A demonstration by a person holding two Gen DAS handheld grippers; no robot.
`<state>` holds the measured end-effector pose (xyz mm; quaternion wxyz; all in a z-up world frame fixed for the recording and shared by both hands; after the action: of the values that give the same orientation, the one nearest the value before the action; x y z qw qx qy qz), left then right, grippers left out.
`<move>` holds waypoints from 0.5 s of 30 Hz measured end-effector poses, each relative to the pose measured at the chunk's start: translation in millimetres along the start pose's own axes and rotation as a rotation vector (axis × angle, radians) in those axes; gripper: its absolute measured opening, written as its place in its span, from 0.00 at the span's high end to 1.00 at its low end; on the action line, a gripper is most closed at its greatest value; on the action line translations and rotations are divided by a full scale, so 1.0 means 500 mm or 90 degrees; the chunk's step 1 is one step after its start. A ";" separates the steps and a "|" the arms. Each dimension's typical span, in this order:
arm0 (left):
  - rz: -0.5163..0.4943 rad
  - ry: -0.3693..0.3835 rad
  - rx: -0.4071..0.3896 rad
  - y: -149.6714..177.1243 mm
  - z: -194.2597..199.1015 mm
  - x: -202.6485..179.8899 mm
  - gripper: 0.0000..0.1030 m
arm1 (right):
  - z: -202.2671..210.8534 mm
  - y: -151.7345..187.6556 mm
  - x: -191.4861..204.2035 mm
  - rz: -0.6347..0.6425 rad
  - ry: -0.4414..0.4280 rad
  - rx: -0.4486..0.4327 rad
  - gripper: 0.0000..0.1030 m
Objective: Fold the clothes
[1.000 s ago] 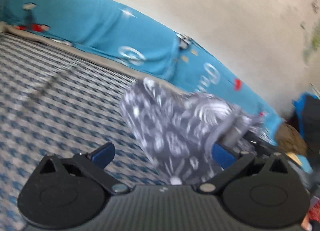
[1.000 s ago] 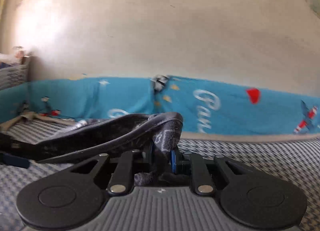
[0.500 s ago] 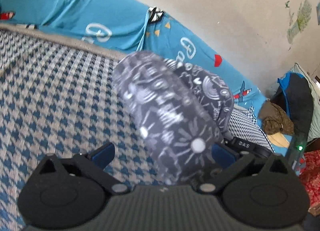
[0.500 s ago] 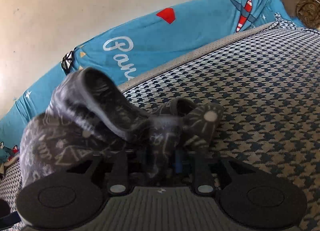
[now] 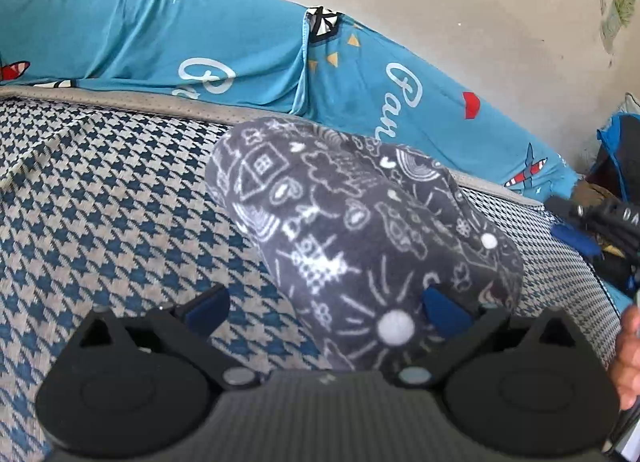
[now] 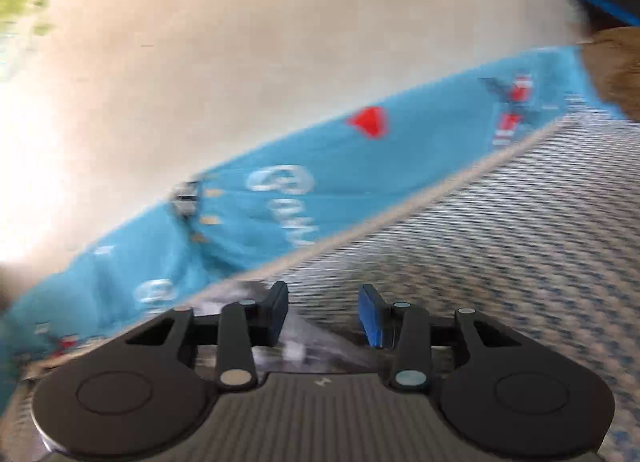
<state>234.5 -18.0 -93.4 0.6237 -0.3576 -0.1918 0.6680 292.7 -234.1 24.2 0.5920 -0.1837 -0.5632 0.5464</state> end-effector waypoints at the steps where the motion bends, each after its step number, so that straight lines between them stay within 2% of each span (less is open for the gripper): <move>1: -0.004 -0.003 0.000 0.000 -0.001 0.001 0.00 | -0.013 -0.003 0.017 0.012 -0.040 0.014 0.65; 3: -0.014 -0.014 0.000 0.000 -0.003 0.003 0.00 | -0.047 0.000 0.055 0.053 -0.105 0.056 0.70; 4: -0.016 -0.020 0.004 0.001 -0.004 0.004 0.00 | -0.065 0.006 0.069 0.080 -0.120 0.075 0.70; 6: -0.015 -0.028 0.015 0.004 -0.006 0.009 0.00 | -0.104 0.022 0.085 0.123 -0.132 0.110 0.70; 9: -0.012 -0.036 0.033 0.010 -0.010 0.019 0.00 | -0.158 0.042 0.085 0.133 -0.141 0.146 0.70; 11: -0.012 -0.042 0.041 0.014 -0.017 0.026 0.00 | -0.197 0.061 0.078 0.159 -0.131 0.173 0.71; 12: -0.012 -0.046 0.046 0.016 -0.021 0.030 0.00 | -0.216 0.072 0.065 0.170 -0.105 0.183 0.71; 15: -0.006 -0.054 0.060 0.020 -0.033 0.039 0.00 | -0.260 0.092 0.021 0.099 -0.075 0.201 0.71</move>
<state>240.2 -3.8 -116.2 0.6342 -0.2983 -0.1882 0.6880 382.6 -158.0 -47.9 0.5357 -0.0993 -0.4884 0.6816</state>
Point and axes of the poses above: each gripper's, at about its wrist camera, not at the fingertips, and z roughly against the way its jaws point, x to its left, y to its underside, the point moved 7 cm from there along -z, roughly the way its jaws point, and after that the axes turned 13 degrees about -y, right-handed, at the moved point
